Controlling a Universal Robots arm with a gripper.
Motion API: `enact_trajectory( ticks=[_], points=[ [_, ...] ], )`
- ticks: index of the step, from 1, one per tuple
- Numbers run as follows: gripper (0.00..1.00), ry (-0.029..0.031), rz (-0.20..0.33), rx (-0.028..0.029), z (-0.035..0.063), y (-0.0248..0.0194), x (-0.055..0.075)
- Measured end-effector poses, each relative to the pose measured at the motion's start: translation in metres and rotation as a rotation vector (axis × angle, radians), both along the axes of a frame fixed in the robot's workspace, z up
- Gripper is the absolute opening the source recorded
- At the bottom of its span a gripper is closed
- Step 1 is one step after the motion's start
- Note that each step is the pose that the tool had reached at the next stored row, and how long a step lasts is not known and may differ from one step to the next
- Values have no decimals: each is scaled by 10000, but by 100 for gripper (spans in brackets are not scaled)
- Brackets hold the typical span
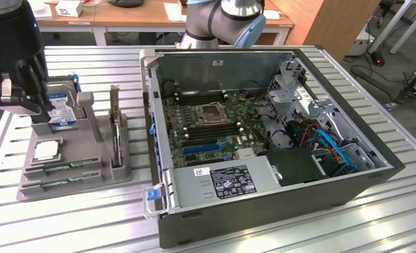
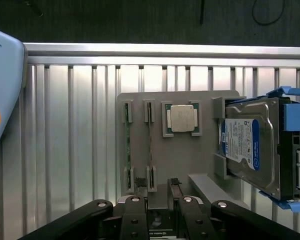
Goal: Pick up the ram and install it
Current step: 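Pick up the ram and move it above insertion slot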
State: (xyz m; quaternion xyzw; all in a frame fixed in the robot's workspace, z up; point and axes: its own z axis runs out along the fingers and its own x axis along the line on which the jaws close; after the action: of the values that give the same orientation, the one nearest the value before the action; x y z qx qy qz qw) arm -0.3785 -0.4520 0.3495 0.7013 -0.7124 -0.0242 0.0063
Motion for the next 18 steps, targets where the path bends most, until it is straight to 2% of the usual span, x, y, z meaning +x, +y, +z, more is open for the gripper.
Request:
enact_trajectory(
  ticks=[5, 11, 18],
  points=[
    [29, 2, 1, -1, -71, 0, 0],
    [29, 1, 1, 0, -74, -4, 0],
    [29, 2, 0, -1, -74, -73, 0]
  ],
)
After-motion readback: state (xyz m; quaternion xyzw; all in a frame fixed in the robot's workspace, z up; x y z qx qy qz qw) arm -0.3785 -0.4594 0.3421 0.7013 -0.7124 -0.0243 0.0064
